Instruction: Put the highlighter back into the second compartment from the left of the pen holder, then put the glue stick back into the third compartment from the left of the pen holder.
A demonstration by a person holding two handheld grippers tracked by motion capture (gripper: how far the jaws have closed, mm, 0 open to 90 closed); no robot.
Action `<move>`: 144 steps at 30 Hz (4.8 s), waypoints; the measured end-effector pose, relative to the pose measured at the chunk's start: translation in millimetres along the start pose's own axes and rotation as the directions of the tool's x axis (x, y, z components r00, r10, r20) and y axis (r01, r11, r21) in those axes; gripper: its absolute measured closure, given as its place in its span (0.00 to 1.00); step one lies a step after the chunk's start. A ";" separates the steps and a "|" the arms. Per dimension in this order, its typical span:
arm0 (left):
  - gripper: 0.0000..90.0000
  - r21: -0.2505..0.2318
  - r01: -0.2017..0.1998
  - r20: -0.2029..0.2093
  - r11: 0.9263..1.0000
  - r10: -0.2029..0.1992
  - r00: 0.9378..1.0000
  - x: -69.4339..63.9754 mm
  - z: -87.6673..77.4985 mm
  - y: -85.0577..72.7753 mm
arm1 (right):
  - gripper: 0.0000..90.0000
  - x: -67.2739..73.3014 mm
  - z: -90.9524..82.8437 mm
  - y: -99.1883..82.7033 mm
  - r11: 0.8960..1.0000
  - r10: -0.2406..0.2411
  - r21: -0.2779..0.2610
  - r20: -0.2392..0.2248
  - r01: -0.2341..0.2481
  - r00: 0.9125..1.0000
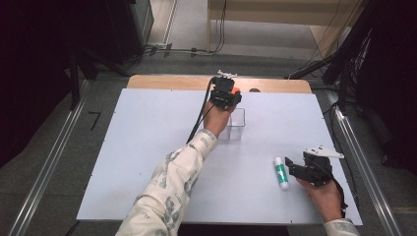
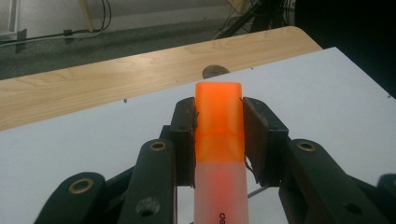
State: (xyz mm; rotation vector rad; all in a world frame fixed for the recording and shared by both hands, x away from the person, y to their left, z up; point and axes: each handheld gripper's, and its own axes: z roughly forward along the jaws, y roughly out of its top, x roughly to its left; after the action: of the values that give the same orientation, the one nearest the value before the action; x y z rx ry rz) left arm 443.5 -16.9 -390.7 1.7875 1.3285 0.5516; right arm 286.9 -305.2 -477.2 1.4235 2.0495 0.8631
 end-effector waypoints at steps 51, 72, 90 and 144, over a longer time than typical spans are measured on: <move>0.70 -0.013 -0.019 0.025 1.000 0.019 0.999 2.2 -27.8 -34.1 | 0.30 2.8 3.5 -0.6 1.000 -0.011 0.021 0.007 0.010 1.000; 0.44 -0.062 -0.015 0.095 0.998 0.020 0.995 7.2 -58.3 -58.3 | 0.30 2.5 4.0 -1.0 1.000 -0.012 0.024 0.011 0.012 1.000; 0.26 -0.074 0.001 0.044 0.997 0.002 0.999 34.7 -90.9 -103.5 | 0.30 2.4 4.3 -1.3 1.000 -0.009 0.030 0.015 0.008 1.000; 0.16 -0.083 0.157 -0.195 0.984 -0.170 0.966 143.8 -151.9 -183.5 | 0.28 21.4 5.0 2.2 1.000 -0.011 0.027 -0.033 0.012 0.999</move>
State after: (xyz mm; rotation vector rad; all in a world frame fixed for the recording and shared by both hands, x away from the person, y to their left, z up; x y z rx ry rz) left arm 275.6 189.6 -471.9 1.5825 1.5611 0.6913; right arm 284.7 -283.4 -479.8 1.4199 2.0990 0.8620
